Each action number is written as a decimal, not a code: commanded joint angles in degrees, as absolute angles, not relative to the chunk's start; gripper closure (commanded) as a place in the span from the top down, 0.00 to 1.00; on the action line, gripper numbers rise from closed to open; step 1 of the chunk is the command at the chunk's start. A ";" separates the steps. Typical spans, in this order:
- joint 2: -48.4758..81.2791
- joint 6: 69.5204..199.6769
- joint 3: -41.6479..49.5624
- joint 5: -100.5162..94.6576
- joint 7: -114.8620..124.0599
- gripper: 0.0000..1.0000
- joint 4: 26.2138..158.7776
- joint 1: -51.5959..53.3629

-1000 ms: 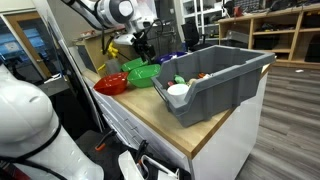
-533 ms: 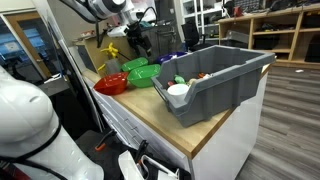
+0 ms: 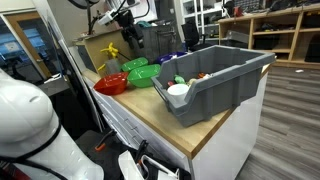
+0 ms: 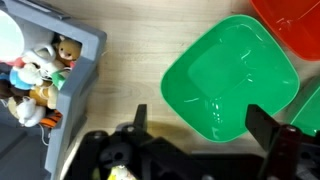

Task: Move the trailer to the right, then pour out the dolls from the right green bowl into the grey trailer

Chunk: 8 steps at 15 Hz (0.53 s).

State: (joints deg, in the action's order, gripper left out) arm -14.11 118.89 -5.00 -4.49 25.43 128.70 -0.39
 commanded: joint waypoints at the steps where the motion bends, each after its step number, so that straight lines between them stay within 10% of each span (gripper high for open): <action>1: -15.08 113.39 -5.74 -6.22 28.02 1.00 126.21 -0.88; 8: -15.52 106.36 -6.35 -5.95 30.23 1.00 122.58 -0.47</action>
